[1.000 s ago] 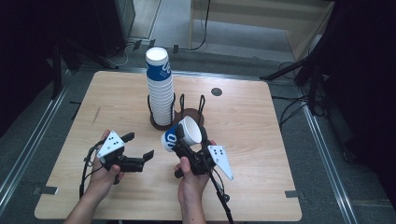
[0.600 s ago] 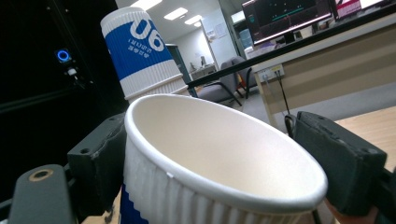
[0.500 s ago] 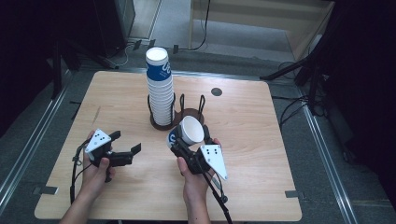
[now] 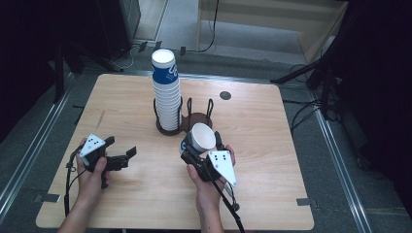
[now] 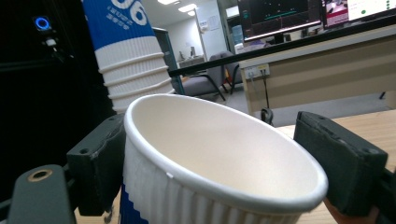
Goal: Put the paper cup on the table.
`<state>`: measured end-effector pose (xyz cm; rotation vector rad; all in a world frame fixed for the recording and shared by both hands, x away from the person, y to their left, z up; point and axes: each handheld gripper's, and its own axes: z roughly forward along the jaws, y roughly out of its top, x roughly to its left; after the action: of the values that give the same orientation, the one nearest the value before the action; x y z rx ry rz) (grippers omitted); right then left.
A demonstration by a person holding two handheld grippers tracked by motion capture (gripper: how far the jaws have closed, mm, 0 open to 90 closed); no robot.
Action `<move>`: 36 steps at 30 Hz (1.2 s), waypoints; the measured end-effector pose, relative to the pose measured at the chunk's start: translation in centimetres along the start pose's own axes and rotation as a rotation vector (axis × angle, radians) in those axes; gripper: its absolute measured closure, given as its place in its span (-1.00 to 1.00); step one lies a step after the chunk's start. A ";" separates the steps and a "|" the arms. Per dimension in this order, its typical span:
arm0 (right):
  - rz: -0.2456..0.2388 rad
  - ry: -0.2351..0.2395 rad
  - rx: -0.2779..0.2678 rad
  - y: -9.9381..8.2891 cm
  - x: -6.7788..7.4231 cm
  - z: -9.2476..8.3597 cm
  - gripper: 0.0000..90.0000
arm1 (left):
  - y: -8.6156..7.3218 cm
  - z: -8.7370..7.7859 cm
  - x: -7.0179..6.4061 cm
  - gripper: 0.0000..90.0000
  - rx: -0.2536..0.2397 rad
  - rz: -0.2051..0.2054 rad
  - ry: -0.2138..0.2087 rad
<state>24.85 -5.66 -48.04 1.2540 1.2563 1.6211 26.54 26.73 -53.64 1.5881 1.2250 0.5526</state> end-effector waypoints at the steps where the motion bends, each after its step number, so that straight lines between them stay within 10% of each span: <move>1: -0.009 -0.005 0.001 0.0 -0.2 0.1 -0.69 | -0.1 0.1 0.2 -0.95 0.001 -0.006 0.001; 36: -0.199 -0.144 0.071 0.6 -9.7 3.8 -0.69 | -1.2 0.6 0.7 -0.95 -0.036 -0.027 0.020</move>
<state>31.07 -13.83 -49.79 1.2234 1.3134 1.3321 26.72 27.06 -55.08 1.5369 1.2426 0.5713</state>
